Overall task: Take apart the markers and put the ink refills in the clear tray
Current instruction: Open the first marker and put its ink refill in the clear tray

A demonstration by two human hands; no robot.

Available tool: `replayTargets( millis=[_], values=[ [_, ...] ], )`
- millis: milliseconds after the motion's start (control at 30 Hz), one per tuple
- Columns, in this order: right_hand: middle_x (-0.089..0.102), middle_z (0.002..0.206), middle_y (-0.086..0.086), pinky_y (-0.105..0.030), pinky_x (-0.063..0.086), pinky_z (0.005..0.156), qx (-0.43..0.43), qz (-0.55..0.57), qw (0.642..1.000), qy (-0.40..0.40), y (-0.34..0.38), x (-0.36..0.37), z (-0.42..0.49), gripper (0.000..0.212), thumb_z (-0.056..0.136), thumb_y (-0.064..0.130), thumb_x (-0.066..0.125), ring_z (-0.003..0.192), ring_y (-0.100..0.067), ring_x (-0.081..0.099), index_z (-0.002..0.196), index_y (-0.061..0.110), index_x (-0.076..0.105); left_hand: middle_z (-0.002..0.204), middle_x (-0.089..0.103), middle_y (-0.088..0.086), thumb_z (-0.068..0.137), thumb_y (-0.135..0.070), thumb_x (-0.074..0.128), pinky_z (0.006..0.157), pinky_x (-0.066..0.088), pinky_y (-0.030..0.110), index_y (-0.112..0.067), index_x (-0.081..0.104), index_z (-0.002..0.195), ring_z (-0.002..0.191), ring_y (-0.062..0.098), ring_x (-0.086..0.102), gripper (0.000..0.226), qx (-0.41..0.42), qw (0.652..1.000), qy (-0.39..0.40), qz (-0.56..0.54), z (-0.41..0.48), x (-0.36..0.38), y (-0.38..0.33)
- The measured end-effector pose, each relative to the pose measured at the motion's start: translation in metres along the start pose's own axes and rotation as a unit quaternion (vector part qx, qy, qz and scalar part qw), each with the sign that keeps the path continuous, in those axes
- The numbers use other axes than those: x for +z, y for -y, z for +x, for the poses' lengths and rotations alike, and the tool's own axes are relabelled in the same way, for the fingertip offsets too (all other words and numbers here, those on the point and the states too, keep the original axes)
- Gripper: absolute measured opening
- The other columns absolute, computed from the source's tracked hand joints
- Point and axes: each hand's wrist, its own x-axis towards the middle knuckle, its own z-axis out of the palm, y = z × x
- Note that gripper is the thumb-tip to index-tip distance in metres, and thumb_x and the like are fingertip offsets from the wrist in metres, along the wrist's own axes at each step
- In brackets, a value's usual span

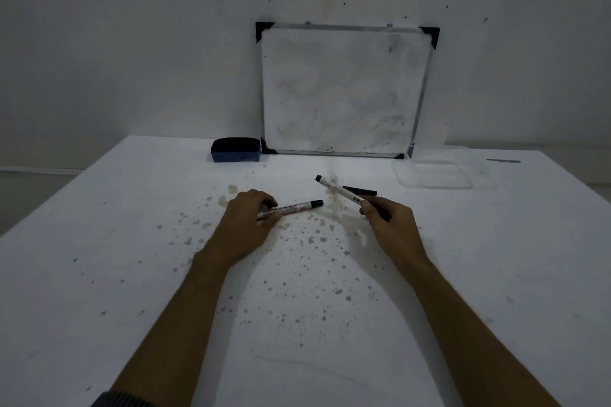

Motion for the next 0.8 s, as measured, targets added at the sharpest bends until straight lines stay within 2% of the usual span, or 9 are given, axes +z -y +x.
replayTargets(
  millis=[100,167,267,400,500,600,700,733,800],
  values=[
    [0.073,0.084,0.015,-0.005,0.047,0.058,0.014,0.040,0.999,0.009,0.002,0.003,-0.003,0.026,0.101,0.027,0.063,0.064,0.006,0.061,0.121,0.015,0.075,0.124,0.053,-0.020,0.102,-0.055,0.054,0.116,0.022,0.042,-0.029,0.068,0.125,0.139,0.015,0.034,0.037,-0.008,0.998,-0.059,0.005,0.000,-0.001,-0.025],
    [0.075,0.078,0.017,-0.006,0.046,0.055,0.027,0.078,0.996,0.021,0.005,0.007,-0.006,0.024,0.100,0.028,0.064,0.060,0.011,0.059,0.119,0.018,0.075,0.126,0.058,-0.022,0.104,-0.058,0.048,0.113,0.035,0.036,-0.030,0.070,0.126,0.130,0.006,0.044,0.042,-0.041,0.987,-0.063,-0.140,0.003,-0.002,-0.051],
    [0.078,0.081,0.016,-0.009,0.048,0.059,0.016,0.082,0.994,0.074,0.013,0.008,-0.011,0.018,0.099,0.027,0.066,0.067,0.009,0.065,0.114,0.023,0.075,0.114,0.074,-0.026,0.106,-0.055,0.045,0.091,0.052,0.018,-0.042,0.073,0.115,0.112,-0.009,0.064,0.033,-0.084,0.925,-0.004,-0.370,0.006,0.007,-0.093],
    [0.080,0.092,0.009,-0.013,0.055,0.067,-0.009,0.052,0.983,0.176,0.017,0.006,-0.016,0.023,0.100,0.030,0.064,0.082,-0.004,0.073,0.122,0.024,0.068,0.109,0.080,-0.007,0.104,-0.050,0.053,0.100,0.056,0.037,-0.032,0.078,0.103,0.113,0.015,0.072,0.031,-0.093,0.882,-0.014,-0.462,0.012,0.018,-0.106],
    [0.079,0.094,0.010,-0.023,0.062,0.072,-0.020,0.049,0.977,0.207,0.024,0.006,-0.019,0.037,0.098,0.052,0.058,0.085,-0.006,0.075,0.127,0.030,0.062,0.101,0.079,-0.003,0.095,-0.065,0.059,0.096,0.060,0.038,-0.040,0.080,0.109,0.104,0.018,0.072,0.036,-0.079,0.898,0.035,-0.431,0.006,0.029,-0.096],
    [0.070,0.076,0.007,-0.027,0.056,0.061,-0.022,0.041,0.979,0.197,0.030,0.007,-0.020,0.034,0.102,0.055,0.048,0.064,-0.008,0.064,0.113,0.027,0.062,0.083,0.072,-0.011,0.092,-0.072,0.056,0.072,0.059,0.023,-0.044,0.073,0.117,0.079,0.003,0.064,0.041,-0.028,0.912,0.057,-0.404,-0.003,0.037,-0.094],
    [0.071,0.085,0.002,-0.032,0.054,0.066,-0.058,-0.099,0.979,0.165,0.029,0.005,-0.018,0.029,0.107,0.045,0.042,0.073,-0.014,0.067,0.112,0.024,0.061,0.089,0.070,-0.013,0.098,-0.065,0.050,0.069,0.056,0.020,-0.042,0.063,0.123,0.077,0.002,0.064,0.036,0.017,0.923,0.051,-0.380,-0.006,0.032,-0.090],
    [0.072,0.087,0.005,-0.032,0.055,0.068,-0.069,-0.136,0.974,0.165,0.029,0.004,-0.019,0.031,0.107,0.046,0.041,0.077,-0.014,0.069,0.111,0.025,0.063,0.089,0.069,-0.012,0.102,-0.060,0.048,0.067,0.056,0.020,-0.041,0.062,0.120,0.075,0.002,0.063,0.030,0.040,0.936,0.060,-0.344,-0.007,0.031,-0.087],
    [0.069,0.073,0.020,-0.024,0.049,0.063,-0.067,-0.129,0.972,0.187,0.029,0.000,-0.019,0.037,0.105,0.051,0.041,0.066,-0.001,0.065,0.104,0.028,0.070,0.085,0.064,-0.018,0.110,-0.048,0.041,0.064,0.049,0.014,-0.040,0.059,0.109,0.071,0.002,0.060,0.020,0.099,0.959,0.082,-0.254,-0.010,0.031,-0.082]
  ],
)
